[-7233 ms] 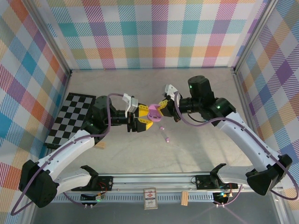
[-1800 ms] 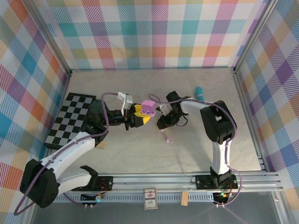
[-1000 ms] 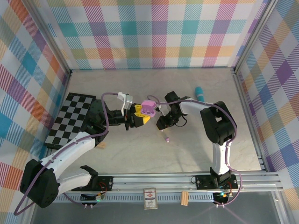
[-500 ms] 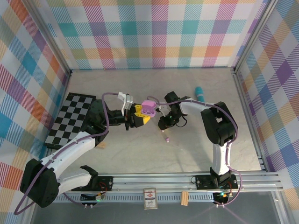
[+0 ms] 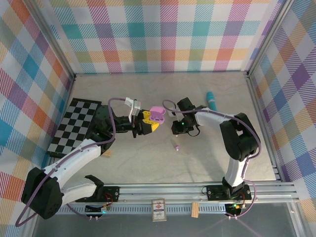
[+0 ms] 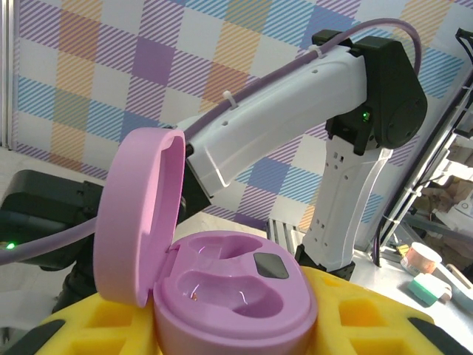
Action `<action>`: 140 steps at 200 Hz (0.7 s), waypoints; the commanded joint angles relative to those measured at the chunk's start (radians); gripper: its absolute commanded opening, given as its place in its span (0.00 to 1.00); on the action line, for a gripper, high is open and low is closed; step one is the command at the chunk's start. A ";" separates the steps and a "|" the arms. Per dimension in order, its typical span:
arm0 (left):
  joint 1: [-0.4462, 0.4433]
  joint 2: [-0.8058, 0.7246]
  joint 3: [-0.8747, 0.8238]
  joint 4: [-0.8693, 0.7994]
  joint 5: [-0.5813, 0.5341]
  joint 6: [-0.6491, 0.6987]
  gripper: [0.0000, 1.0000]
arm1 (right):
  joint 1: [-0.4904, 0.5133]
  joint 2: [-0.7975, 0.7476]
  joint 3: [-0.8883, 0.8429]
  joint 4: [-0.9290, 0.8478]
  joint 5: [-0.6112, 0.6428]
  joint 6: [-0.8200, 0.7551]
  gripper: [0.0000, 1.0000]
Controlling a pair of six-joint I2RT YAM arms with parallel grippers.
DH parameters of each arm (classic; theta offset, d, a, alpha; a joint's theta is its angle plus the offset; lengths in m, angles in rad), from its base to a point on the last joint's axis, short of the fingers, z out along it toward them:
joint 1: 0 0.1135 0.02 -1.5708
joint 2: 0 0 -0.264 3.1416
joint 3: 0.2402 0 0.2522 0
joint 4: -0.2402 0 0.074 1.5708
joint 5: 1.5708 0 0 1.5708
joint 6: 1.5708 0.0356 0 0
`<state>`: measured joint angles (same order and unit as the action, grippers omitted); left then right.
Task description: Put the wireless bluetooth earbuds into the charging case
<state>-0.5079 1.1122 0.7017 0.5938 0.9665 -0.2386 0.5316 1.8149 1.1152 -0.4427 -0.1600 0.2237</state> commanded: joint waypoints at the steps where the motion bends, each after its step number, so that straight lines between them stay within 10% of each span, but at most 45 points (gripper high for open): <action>1: 0.006 -0.012 -0.007 0.014 -0.007 0.038 0.30 | 0.005 -0.067 -0.036 0.041 0.144 0.185 0.21; 140: -0.029 0.026 -0.043 -0.047 -0.368 0.326 0.31 | 0.010 -0.449 -0.142 -0.061 0.431 0.540 0.21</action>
<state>-0.5182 1.1019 0.6735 0.4995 0.7235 0.0002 0.5316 1.4353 0.9718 -0.4572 0.2447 0.7246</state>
